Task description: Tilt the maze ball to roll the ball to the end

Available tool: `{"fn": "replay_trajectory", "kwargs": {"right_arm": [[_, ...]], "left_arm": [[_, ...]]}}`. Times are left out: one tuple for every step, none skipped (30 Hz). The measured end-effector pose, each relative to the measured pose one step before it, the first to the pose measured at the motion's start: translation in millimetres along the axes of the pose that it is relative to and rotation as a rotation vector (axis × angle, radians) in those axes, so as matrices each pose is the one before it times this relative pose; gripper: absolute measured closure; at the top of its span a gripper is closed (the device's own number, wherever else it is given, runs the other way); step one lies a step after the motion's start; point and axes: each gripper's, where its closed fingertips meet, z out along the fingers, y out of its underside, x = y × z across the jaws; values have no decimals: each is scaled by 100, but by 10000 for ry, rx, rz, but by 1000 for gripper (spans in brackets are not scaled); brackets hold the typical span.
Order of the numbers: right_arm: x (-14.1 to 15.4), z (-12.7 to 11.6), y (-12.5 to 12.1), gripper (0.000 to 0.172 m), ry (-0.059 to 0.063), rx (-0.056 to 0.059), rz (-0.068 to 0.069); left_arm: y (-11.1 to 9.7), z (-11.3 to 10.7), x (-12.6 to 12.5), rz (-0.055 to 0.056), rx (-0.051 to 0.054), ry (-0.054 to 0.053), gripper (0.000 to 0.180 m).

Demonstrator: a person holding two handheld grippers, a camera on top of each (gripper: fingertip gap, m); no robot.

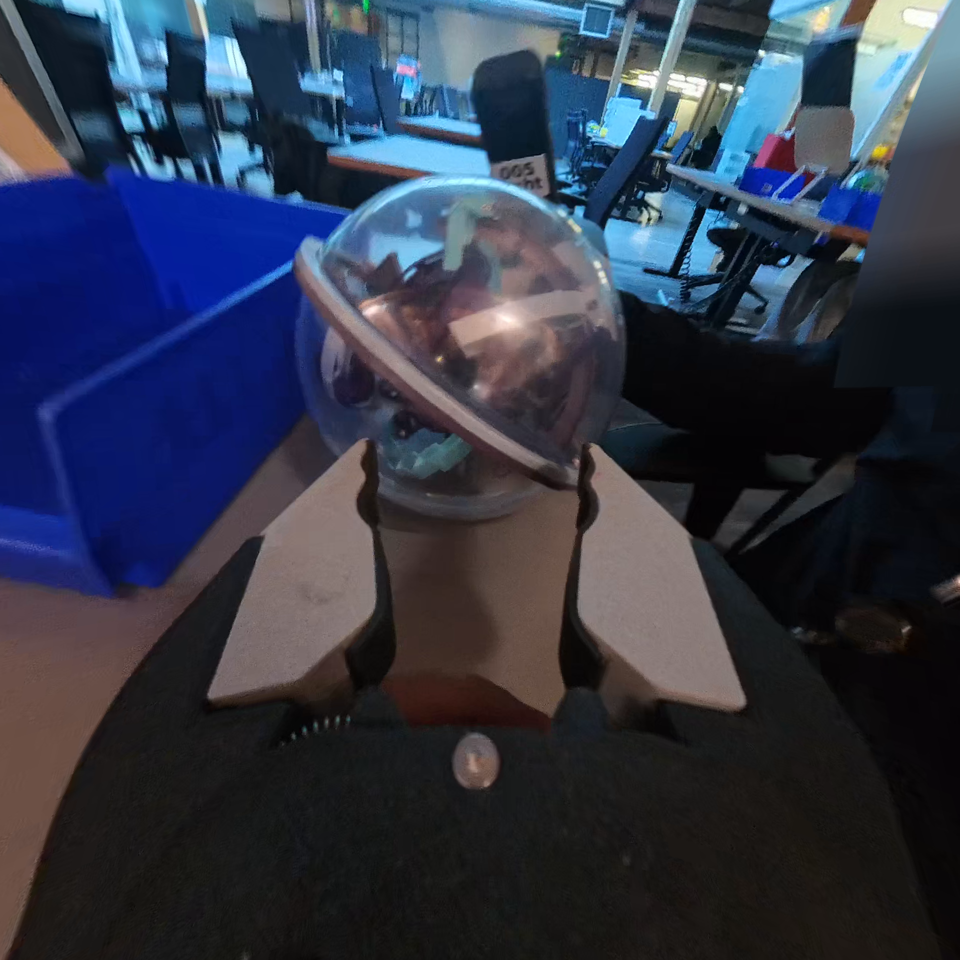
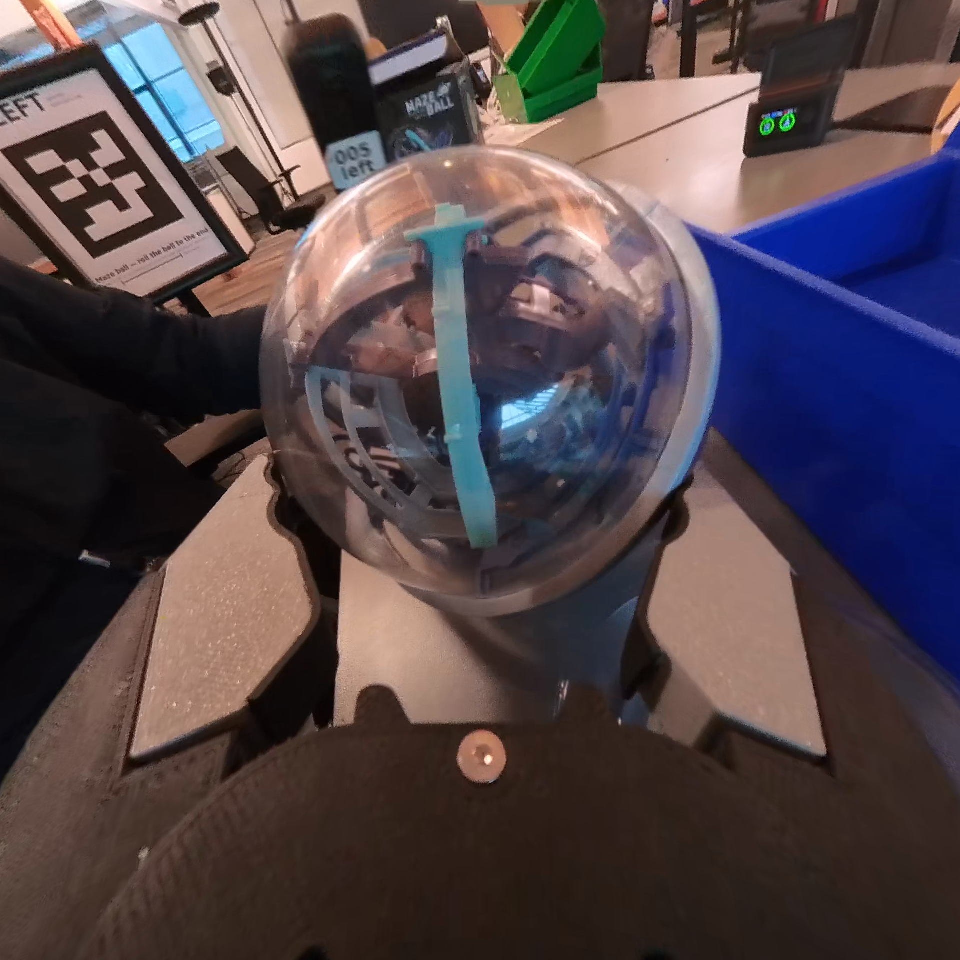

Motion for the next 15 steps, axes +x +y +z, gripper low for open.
{"fn": "replay_trajectory", "kwargs": {"right_arm": [[170,34,126,32,43,-87,113],[73,30,67,34,-4,-58,60],[-19,9,7,35,-55,-13,38],[-49,1,-2,36,-67,2,24],[-15,-10,-20,36,-36,4,22],[40,-19,-27,35,-1,16,33],[76,-48,-57,36,25,40,24],[99,-65,-98,36,48,66,-2],[68,-61,-120,36,40,76,-30],[9,-48,-94,37,3,64,-30],[-28,-16,-58,38,-22,34,-11],[-31,5,3,39,-24,-4,3],[-22,24,40,39,-20,-30,1],[-33,44,51,40,-7,-39,-20],[-14,47,31,39,23,-36,-59]], "left_arm": [[-149,-289,-37,693,83,-175,106],[177,-122,-148,441,-115,-184,107],[419,63,-17,193,-276,-12,107],[327,125,9,122,-250,50,102],[135,70,-209,248,-111,-92,105],[41,54,-111,301,-46,-43,105],[106,62,-114,295,-103,-35,106],[326,91,-149,307,-264,-50,107],[509,185,-333,368,-408,-163,107],[651,247,-569,506,-507,-317,107],[663,281,-379,625,-505,-221,106],[527,303,-187,640,-399,-122,106],[335,351,-132,495,-267,-50,106],[109,414,-87,312,-137,24,104],[-120,448,-109,111,17,62,101]]}}
